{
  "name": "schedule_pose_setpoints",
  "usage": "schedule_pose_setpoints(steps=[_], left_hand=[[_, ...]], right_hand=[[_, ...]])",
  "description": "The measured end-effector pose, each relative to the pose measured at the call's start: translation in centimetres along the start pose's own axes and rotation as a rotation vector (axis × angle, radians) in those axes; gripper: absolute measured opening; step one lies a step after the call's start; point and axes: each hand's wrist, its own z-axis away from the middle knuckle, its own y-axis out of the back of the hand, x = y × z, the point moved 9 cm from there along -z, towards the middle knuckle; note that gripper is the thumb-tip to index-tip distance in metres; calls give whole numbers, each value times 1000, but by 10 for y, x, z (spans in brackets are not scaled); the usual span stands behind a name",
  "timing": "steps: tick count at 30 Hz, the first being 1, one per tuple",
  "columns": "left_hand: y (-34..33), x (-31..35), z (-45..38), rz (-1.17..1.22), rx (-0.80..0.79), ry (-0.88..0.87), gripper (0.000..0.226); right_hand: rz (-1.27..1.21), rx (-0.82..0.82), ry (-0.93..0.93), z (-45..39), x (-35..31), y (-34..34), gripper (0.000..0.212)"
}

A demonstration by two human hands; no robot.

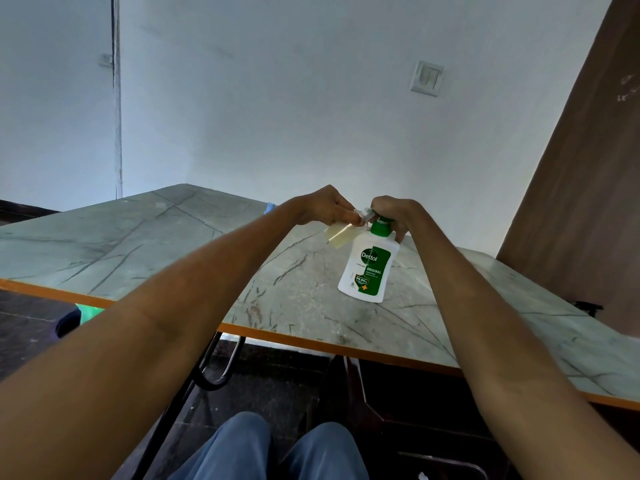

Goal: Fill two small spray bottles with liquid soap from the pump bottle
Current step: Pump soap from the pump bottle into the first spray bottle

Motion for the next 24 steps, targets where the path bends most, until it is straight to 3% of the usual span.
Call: schedule_pose_setpoints(steps=[24], left_hand=[[1,-3,-2,34,13,-5,33]], right_hand=[[-17,-22,8,-2,-3,1,21]])
